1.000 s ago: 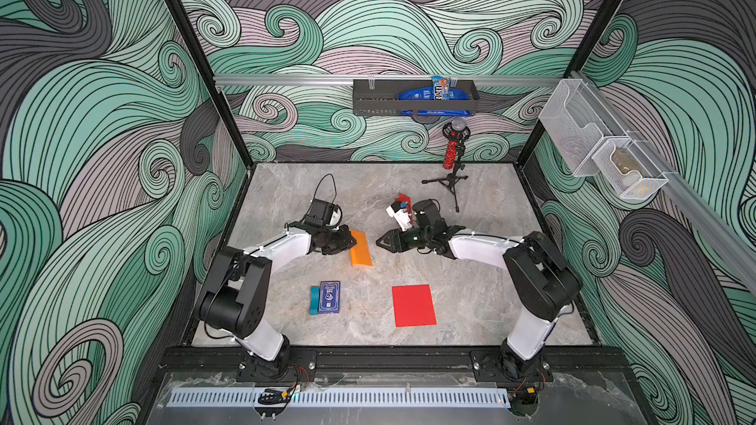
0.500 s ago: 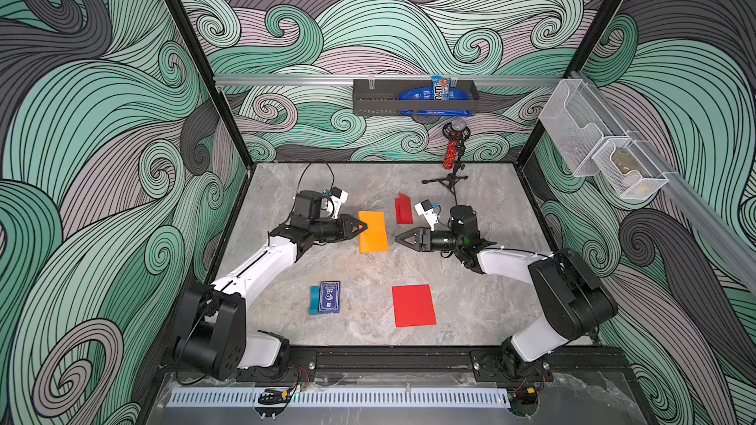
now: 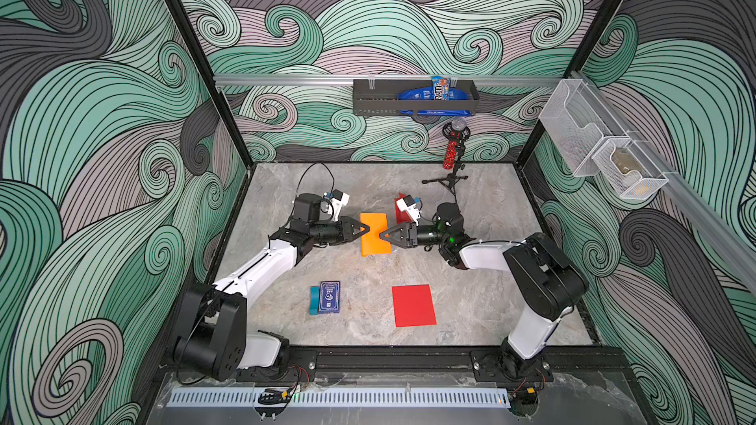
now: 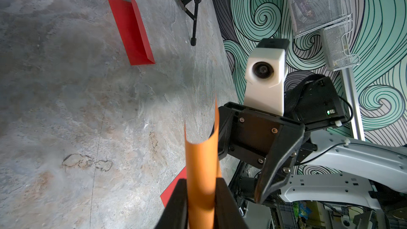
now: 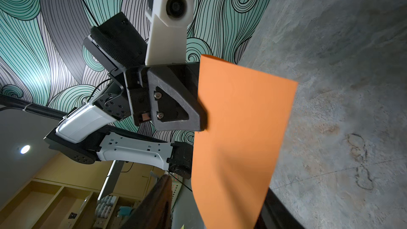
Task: Fold the square paper along the opposite sides
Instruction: Pick up the paper from the center of the board.
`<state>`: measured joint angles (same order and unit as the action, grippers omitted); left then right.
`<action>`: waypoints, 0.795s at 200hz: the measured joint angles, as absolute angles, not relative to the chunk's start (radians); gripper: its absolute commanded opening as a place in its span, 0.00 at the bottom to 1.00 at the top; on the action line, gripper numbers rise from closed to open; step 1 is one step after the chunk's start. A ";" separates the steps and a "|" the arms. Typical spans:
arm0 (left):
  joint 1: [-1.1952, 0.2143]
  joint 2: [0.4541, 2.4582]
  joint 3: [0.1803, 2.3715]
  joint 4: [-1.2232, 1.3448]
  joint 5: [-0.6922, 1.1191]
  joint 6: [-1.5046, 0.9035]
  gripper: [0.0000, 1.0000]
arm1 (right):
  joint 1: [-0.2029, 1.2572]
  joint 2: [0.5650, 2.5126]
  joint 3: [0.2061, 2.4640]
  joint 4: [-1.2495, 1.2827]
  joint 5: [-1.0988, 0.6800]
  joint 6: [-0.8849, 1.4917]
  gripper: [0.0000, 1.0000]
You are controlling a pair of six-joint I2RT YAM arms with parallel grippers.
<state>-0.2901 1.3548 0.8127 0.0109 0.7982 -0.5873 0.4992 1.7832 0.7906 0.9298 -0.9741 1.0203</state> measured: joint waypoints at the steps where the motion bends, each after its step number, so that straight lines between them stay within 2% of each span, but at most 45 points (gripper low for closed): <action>1: -0.290 1.355 0.813 0.012 0.798 -0.587 0.24 | 0.499 1.784 0.791 0.932 -0.974 1.024 0.40; 12: -0.290 1.352 0.813 0.016 0.798 -0.587 0.24 | 0.499 1.792 0.798 0.952 -0.978 1.039 0.26; 33: -0.288 1.350 0.813 0.022 0.798 -0.587 0.26 | 0.493 1.798 0.805 0.976 -0.981 1.066 0.10; 48: -0.285 1.350 0.813 0.022 0.797 -0.587 0.34 | 0.486 1.798 0.805 0.985 -0.982 1.079 0.00; 73: -0.272 1.344 0.813 0.015 0.793 -0.575 0.63 | 0.462 1.791 0.805 0.976 -0.987 1.076 0.00; 90: -0.256 1.332 0.813 0.012 0.793 -0.579 0.74 | 0.451 1.765 0.805 0.943 -0.987 1.062 0.00; 112: -0.242 1.322 0.813 0.022 0.799 -0.581 0.80 | 0.447 1.707 0.805 0.901 -0.989 1.038 0.00; 159: -0.236 1.322 0.746 0.157 0.890 -0.663 0.84 | 0.448 1.650 0.814 0.858 -0.999 1.005 0.00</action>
